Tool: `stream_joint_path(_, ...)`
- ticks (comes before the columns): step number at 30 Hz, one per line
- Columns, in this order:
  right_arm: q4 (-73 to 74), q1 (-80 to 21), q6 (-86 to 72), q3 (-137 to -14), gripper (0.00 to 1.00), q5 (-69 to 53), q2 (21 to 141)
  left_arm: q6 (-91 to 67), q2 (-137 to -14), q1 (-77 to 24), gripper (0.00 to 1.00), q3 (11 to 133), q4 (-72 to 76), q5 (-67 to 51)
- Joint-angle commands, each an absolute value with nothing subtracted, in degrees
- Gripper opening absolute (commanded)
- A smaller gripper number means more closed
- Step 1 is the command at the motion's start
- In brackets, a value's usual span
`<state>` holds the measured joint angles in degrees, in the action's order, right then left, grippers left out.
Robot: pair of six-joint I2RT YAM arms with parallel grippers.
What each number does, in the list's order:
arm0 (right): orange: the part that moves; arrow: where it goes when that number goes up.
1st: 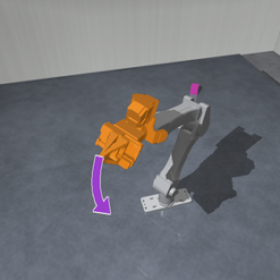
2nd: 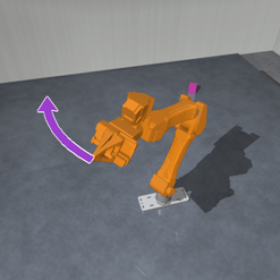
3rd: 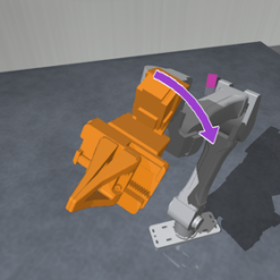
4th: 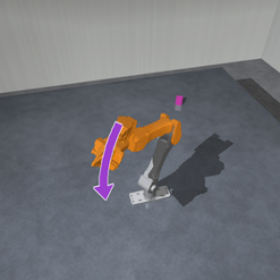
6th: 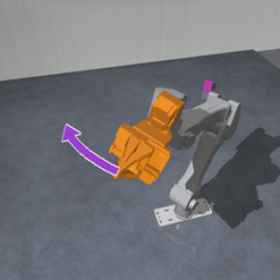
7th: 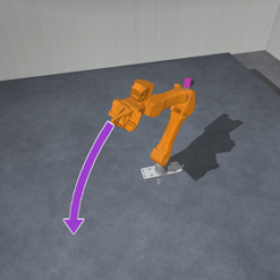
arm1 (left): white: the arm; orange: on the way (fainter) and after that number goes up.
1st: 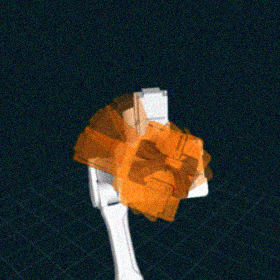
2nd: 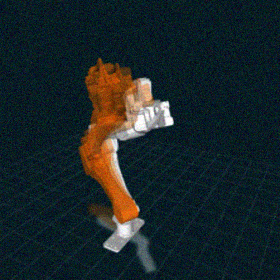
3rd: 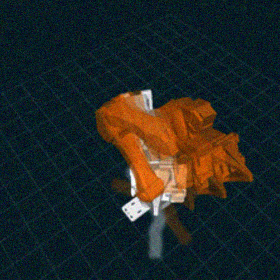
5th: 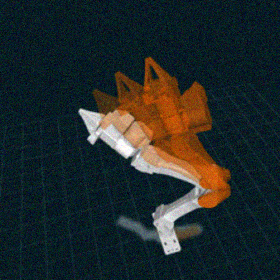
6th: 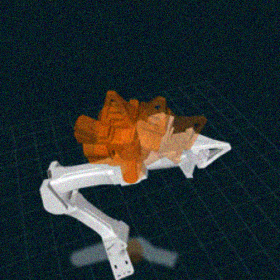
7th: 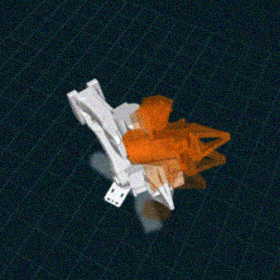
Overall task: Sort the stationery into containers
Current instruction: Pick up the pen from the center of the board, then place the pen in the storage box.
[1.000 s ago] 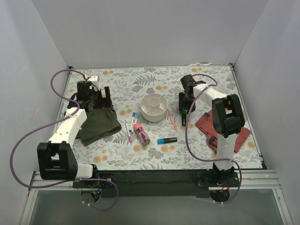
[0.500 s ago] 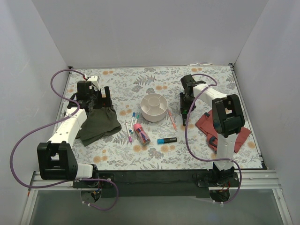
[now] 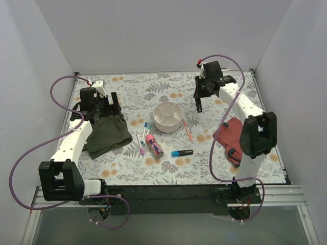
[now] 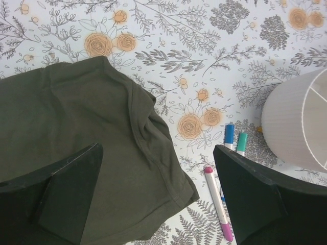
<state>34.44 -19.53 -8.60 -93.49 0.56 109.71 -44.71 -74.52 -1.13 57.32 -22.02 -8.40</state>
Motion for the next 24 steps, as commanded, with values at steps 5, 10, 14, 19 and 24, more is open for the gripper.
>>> stream_joint_path(5, 4.16, -26.0, -2.29, -83.87, 0.01, -2.11, 90.29, -44.12, -72.07, -0.35, 0.9, 57.39, -20.39, -12.39)
stream_joint_path(10, -18.96, -31.81, 1.41, -71.03, 0.01, -1.23, 86.4, -42.81, -74.35, -0.44, 0.88, 58.01, -20.48, -12.04)
stream_joint_path(14, -30.57, -34.54, 2.37, -66.28, 0.01, -0.35, 87.71, -41.31, -75.93, -0.44, 0.85, 58.97, -20.48, -11.43)
stream_joint_path(19, -41.28, -34.45, 4.48, -61.71, 0.01, 1.39, 89.56, -39.38, -79.01, -0.44, 0.86, 61.25, -20.48, -10.64)
stream_joint_path(24, -44.74, -34.45, 4.66, -59.24, 0.01, 1.49, 90.0, -37.53, -82.08, -0.44, 0.86, 63.28, -20.83, -9.93)
